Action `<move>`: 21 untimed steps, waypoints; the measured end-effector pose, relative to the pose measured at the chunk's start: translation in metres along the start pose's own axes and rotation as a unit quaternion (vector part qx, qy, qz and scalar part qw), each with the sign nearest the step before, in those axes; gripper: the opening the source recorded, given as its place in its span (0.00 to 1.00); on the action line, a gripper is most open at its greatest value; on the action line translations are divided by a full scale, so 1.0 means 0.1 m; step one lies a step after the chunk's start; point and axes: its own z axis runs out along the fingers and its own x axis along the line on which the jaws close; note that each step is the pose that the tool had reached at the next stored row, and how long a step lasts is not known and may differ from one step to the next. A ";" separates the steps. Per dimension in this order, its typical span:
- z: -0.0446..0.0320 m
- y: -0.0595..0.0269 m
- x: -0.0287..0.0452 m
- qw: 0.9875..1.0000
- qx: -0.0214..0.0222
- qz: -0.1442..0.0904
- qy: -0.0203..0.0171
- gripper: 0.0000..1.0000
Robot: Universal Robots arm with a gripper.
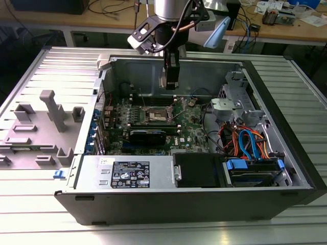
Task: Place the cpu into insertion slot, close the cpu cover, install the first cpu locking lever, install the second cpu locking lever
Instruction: 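Place the cpu into insertion slot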
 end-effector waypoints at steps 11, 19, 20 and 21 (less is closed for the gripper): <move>0.012 -0.001 -0.003 1.000 0.000 0.000 0.000 0.54; 0.030 -0.002 -0.009 1.000 0.000 0.001 0.000 0.54; 0.030 -0.002 -0.009 1.000 0.000 0.001 0.000 0.54; 0.030 -0.002 -0.009 1.000 0.000 0.001 0.000 0.54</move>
